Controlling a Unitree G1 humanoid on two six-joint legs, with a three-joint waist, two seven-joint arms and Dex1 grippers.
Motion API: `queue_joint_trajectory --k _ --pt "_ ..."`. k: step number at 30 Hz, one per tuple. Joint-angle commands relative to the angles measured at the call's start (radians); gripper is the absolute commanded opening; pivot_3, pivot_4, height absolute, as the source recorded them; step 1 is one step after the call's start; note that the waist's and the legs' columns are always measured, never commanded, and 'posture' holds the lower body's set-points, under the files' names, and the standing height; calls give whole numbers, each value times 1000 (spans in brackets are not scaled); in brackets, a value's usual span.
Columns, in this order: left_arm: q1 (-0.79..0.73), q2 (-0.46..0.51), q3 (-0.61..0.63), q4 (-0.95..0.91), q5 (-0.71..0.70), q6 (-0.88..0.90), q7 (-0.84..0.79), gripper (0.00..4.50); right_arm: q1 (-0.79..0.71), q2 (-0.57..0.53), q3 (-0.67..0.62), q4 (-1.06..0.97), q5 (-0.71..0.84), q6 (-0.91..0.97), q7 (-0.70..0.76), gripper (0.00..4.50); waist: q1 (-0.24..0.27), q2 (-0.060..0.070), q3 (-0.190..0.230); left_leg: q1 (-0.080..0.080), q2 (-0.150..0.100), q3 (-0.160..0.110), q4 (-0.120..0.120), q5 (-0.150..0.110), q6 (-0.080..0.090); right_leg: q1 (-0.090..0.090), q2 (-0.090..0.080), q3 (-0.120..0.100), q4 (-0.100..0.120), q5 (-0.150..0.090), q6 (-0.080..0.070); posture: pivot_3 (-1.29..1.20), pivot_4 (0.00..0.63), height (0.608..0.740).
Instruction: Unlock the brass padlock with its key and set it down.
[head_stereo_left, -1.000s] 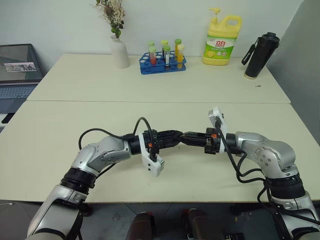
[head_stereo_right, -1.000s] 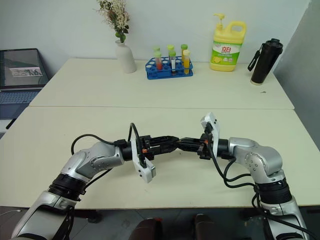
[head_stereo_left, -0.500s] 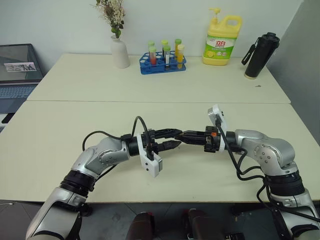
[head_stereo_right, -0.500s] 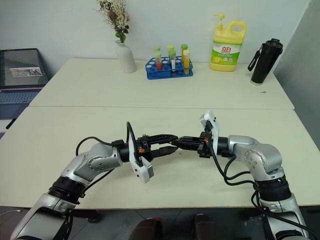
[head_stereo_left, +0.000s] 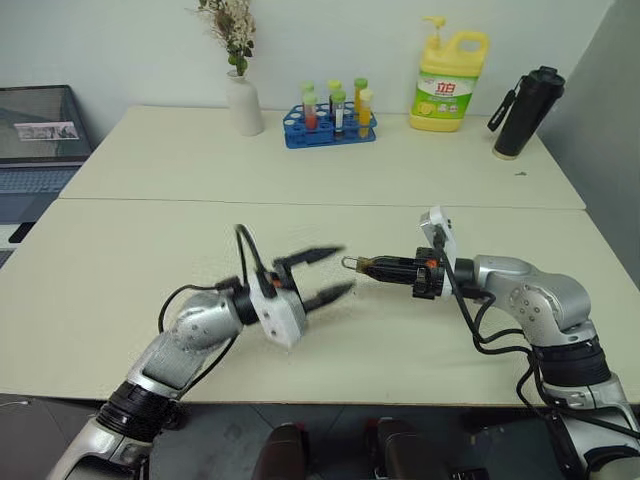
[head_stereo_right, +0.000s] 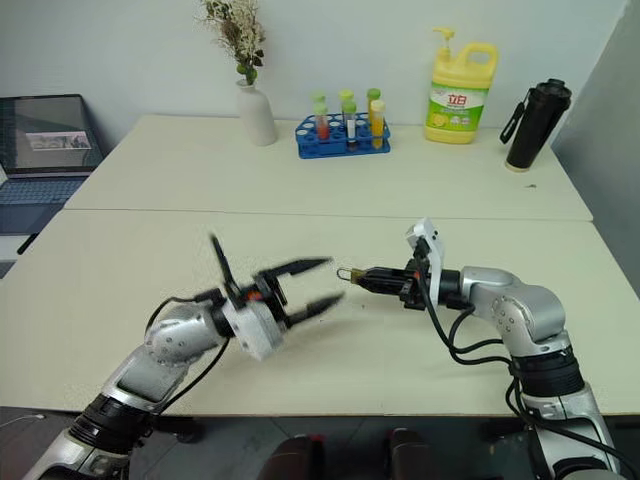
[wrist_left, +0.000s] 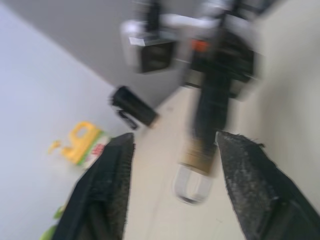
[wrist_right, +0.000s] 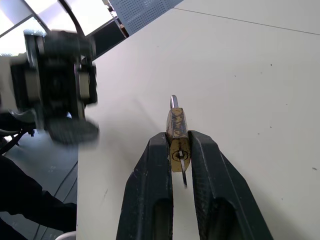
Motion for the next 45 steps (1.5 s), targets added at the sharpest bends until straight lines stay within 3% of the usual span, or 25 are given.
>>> queue_joint_trajectory --k 1,5,11,18,25,45 --pt "-28 6 71 -49 -146 189 -50 1288 -22 -11 3 -16 -20 -47 29 172 -3 0 0 1 0 1 0 0 0 0 2 1 0 -1 1 0 150 740" --pt "-43 11 77 15 -204 327 -163 14 -24 -11 16 -35 -29 -64 50 172 -4 0 0 1 0 1 0 0 0 0 3 1 0 -2 3 0 150 740" --pt "-58 -25 48 109 -242 459 -327 0 -23 -10 26 -67 -28 -81 65 172 -4 0 0 0 0 1 -1 0 0 0 4 1 -1 0 -1 0 150 740" --pt "-122 -122 40 212 -194 438 -395 0 -8 -17 25 -104 -26 -82 72 172 -2 0 0 0 0 1 -1 0 0 0 4 1 -1 0 -1 0 150 740" --pt "-103 -151 39 163 -202 485 -441 0 2 -23 20 -110 -27 -82 70 172 -4 0 0 0 0 1 -1 0 0 0 4 2 -1 0 -1 0 150 740" --pt "-19 -108 113 -83 -294 706 -457 0 3 -24 33 -71 -44 -101 83 172 -3 0 0 0 0 1 -1 0 0 0 4 2 -1 0 0 0 150 740"
